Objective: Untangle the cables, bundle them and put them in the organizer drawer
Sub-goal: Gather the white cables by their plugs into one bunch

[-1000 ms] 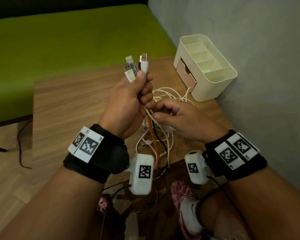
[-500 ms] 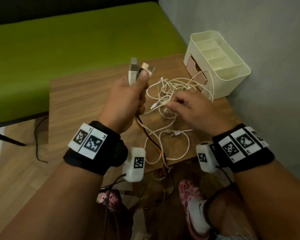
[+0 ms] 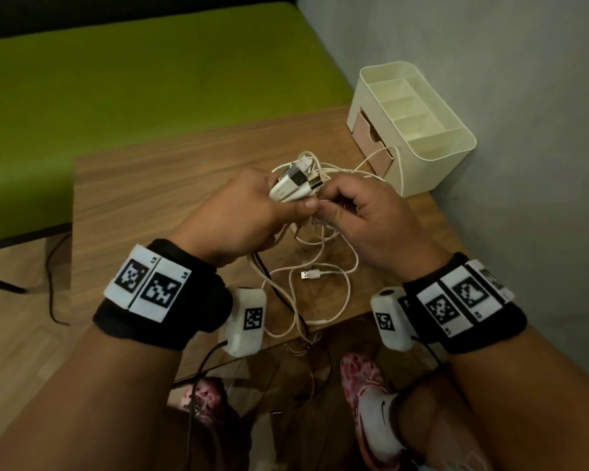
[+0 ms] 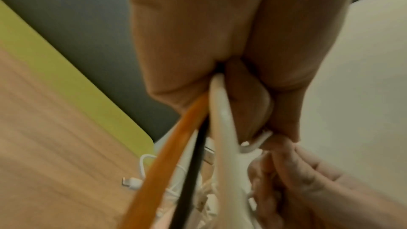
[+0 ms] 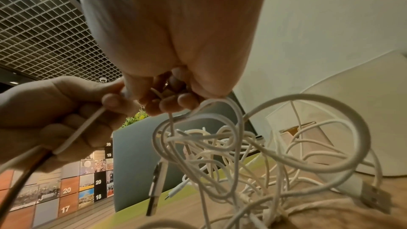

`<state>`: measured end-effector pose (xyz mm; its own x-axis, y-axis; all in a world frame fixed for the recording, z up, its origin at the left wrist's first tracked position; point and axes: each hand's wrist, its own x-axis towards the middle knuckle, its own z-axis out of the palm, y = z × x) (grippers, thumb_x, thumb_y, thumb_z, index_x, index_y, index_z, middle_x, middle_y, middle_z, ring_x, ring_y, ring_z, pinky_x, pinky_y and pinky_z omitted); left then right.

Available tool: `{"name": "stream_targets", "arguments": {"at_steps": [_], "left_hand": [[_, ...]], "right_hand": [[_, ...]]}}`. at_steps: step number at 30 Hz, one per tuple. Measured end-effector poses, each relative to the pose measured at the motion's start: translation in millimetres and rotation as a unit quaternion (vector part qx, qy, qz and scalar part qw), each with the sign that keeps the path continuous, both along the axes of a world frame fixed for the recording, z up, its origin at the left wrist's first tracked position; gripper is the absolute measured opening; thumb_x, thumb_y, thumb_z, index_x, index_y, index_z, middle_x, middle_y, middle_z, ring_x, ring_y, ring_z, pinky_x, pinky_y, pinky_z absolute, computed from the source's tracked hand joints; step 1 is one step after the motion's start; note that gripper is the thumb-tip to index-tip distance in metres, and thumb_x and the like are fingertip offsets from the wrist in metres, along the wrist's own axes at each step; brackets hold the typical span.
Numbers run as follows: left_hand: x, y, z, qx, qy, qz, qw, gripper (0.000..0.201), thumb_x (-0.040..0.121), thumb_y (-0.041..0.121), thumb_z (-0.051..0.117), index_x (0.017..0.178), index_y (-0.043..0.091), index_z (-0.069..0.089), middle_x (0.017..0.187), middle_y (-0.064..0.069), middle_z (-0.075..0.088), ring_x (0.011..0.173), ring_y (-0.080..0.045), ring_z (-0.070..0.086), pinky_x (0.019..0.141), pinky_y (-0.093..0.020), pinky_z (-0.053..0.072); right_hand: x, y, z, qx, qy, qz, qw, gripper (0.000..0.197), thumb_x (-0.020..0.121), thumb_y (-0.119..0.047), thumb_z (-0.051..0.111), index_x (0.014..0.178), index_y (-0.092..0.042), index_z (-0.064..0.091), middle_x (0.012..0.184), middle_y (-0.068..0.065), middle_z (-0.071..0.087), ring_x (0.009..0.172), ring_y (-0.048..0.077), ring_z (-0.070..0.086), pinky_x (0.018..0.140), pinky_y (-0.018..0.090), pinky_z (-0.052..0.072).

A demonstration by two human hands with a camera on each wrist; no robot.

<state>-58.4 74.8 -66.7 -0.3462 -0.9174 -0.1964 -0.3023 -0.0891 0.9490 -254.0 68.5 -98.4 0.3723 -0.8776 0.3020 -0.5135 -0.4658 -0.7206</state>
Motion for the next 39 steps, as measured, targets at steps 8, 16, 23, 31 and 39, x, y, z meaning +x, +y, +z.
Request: {"name": "stream_targets", "arguments": {"at_steps": [8, 16, 23, 31, 39], "left_hand": [[19.4, 6.7, 17.4, 0.06, 0.194, 0.08, 0.976, 0.021, 0.086, 0.013, 0.065, 0.067, 0.014, 0.054, 0.056, -0.003, 0.024, 0.039, -0.008, 0.016, 0.04, -0.017, 0.016], [27.5, -9.3, -14.2, -0.039, -0.214, 0.178, 0.96, 0.019, 0.092, 0.022, 0.063, 0.076, 0.014, 0.06, 0.054, 0.004, 0.05, 0.049, -0.016, 0.042, 0.051, -0.031, 0.03], [-15.1, 10.0, -3.2, -0.338, -0.225, 0.166, 0.898, 0.023, 0.096, 0.021, 0.058, 0.118, 0.016, 0.063, 0.11, 0.002, 0.06, 0.085, -0.014, 0.053, 0.069, -0.03, 0.037], [-21.1, -1.7, -22.4, -0.216, -0.149, 0.072, 0.962, 0.016, 0.097, 0.023, 0.058, 0.084, 0.032, 0.057, 0.073, 0.011, 0.062, 0.066, -0.002, 0.057, 0.055, -0.024, 0.038], [-2.7, -10.2, -2.2, -0.13, 0.231, 0.207, 0.942, 0.024, 0.095, 0.018, 0.052, 0.072, 0.018, 0.06, 0.05, 0.012, 0.038, 0.038, -0.004, 0.027, 0.042, -0.019, 0.023]], "right_hand": [[-10.4, -11.8, -13.8, 0.169, 0.15, 0.016, 0.974, 0.026, 0.102, -0.046, 0.041, 0.1, -0.031, 0.063, 0.091, -0.02, 0.058, 0.092, 0.007, 0.055, 0.086, 0.04, 0.045], [-3.4, -4.6, 9.9, 0.081, -0.02, -0.081, 0.993, 0.003, 0.092, -0.021, 0.066, 0.094, -0.02, 0.068, 0.095, -0.006, 0.062, 0.089, 0.002, 0.057, 0.075, 0.011, 0.043], [0.8, -9.6, -2.9, 0.013, -0.028, -0.069, 0.997, 0.006, 0.09, -0.012, 0.066, 0.095, -0.008, 0.068, 0.091, -0.002, 0.063, 0.083, 0.006, 0.059, 0.074, 0.024, 0.049], [4.9, -4.9, 4.2, 0.057, -0.157, -0.064, 0.984, 0.016, 0.089, -0.017, 0.064, 0.092, -0.032, 0.061, 0.086, -0.019, 0.064, 0.08, 0.003, 0.063, 0.071, 0.028, 0.052], [-3.3, -6.7, -9.5, 0.153, 0.044, -0.024, 0.987, 0.01, 0.1, -0.026, 0.055, 0.097, -0.02, 0.062, 0.081, -0.004, 0.068, 0.075, 0.008, 0.065, 0.07, 0.034, 0.054]]}}
